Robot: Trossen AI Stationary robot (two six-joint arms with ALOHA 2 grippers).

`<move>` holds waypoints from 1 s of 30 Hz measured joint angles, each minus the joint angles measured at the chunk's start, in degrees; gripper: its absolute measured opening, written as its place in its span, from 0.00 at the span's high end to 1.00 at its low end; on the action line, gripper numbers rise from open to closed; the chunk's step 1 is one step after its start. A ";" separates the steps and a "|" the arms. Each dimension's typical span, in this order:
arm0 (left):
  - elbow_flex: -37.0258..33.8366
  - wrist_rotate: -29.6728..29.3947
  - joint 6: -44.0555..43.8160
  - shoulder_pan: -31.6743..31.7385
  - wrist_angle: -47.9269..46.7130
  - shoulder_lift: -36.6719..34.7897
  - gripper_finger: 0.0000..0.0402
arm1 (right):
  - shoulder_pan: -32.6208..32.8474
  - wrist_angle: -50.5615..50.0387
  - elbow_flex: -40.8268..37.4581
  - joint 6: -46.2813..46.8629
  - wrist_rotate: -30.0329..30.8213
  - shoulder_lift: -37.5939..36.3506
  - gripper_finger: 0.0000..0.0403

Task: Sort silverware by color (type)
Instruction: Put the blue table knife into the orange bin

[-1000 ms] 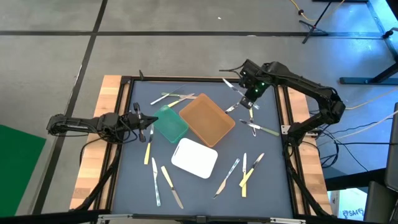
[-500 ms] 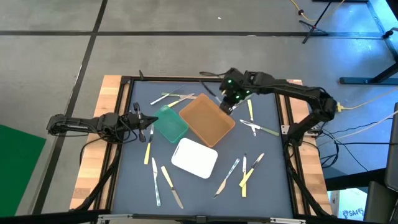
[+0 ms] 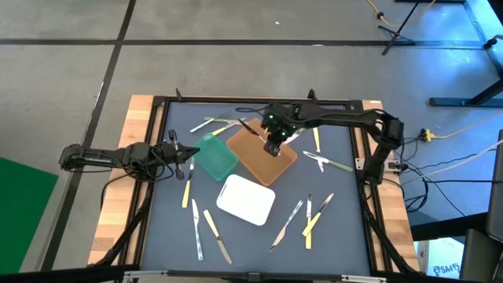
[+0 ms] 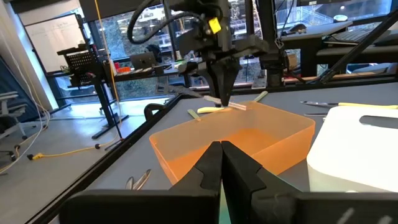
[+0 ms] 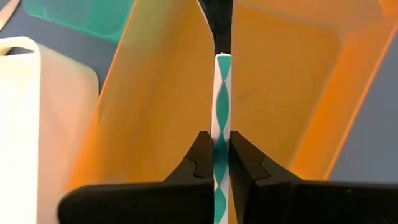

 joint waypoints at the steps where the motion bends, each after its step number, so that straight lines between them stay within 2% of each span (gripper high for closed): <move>1: 0.00 0.00 0.00 0.00 0.00 -0.01 1.00 | 0.00 0.24 0.00 0.00 0.00 0.39 0.98; 19: 0.00 0.02 0.00 0.00 -0.02 0.00 1.00 | 0.04 -0.98 0.00 -0.50 -2.51 5.50 0.98; 30: 0.00 0.02 -0.02 0.02 -0.02 -0.02 1.00 | 0.64 -5.30 -0.02 -6.40 -1.16 6.27 0.98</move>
